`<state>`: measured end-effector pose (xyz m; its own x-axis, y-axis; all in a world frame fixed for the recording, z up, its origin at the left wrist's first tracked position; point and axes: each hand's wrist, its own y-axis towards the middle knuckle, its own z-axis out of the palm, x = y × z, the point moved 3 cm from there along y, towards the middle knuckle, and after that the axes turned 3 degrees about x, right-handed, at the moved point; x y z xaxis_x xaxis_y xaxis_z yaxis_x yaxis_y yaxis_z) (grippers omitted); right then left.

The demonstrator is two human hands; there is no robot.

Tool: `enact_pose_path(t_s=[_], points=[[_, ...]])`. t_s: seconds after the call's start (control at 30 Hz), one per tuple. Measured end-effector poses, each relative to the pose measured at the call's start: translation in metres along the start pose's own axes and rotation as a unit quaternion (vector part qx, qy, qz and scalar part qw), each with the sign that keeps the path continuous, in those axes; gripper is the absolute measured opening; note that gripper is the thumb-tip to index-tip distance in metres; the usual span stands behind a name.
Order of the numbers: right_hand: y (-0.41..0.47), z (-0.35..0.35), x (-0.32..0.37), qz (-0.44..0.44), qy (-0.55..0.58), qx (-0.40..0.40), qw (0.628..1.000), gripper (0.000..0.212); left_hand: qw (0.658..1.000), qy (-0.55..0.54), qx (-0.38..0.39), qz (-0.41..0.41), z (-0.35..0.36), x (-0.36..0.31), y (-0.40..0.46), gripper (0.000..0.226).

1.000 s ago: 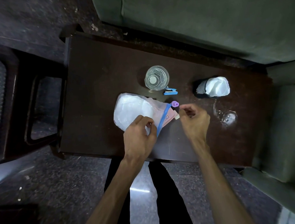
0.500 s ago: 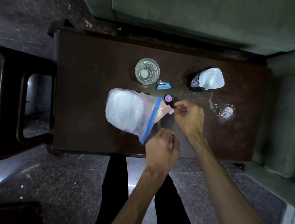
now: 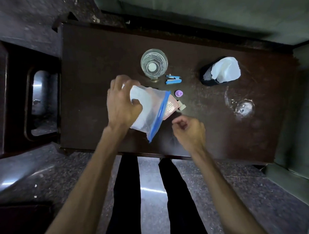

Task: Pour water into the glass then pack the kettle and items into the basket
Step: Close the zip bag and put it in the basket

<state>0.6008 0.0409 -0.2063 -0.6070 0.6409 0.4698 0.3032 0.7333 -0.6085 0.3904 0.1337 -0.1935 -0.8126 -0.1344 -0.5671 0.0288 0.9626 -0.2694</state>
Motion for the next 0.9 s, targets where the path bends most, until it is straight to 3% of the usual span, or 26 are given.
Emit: enact_pose_path(t_s=[0.13,0.3,0.43,0.5,0.57,0.63,0.67,0.77,0.9], points=[[-0.017,0.008,-0.006,-0.024,0.026,-0.013,0.999,0.014,0.985,0.067,0.16,0.021,0.016,0.013,0.023,0.067],[-0.029,0.011,-0.012,-0.038,0.043,-0.027,0.998,0.016,0.981,0.083,0.175,0.016,0.015,0.02,0.017,0.045],[-0.033,0.012,-0.016,0.002,0.064,-0.058,0.996,0.018,0.962,-0.123,0.234,-0.074,-0.013,0.033,-0.002,0.023],[-0.037,0.014,-0.01,0.039,0.146,-0.052,0.987,0.019,0.936,-0.252,0.23,-0.089,-0.033,0.043,-0.015,0.012],[-0.038,0.016,0.003,0.08,0.291,0.002,0.953,0.029,0.892,-0.387,0.202,-0.117,-0.05,0.05,-0.028,0.024],[-0.035,0.021,0.021,0.11,0.395,0.126,0.903,0.061,0.851,-0.476,0.165,-0.147,-0.059,0.06,-0.039,0.04],[-0.034,0.024,0.032,0.11,0.414,0.187,0.884,0.068,0.831,-0.51,0.152,-0.162,-0.06,0.065,-0.043,0.046],[-0.035,0.036,0.064,0.041,0.398,0.29,0.869,0.049,0.779,-0.582,0.135,-0.191,-0.059,0.077,-0.055,0.05],[-0.035,0.052,0.101,-0.003,0.443,0.283,0.851,0.028,0.78,-0.583,0.086,-0.207,-0.068,0.091,-0.059,0.032]])
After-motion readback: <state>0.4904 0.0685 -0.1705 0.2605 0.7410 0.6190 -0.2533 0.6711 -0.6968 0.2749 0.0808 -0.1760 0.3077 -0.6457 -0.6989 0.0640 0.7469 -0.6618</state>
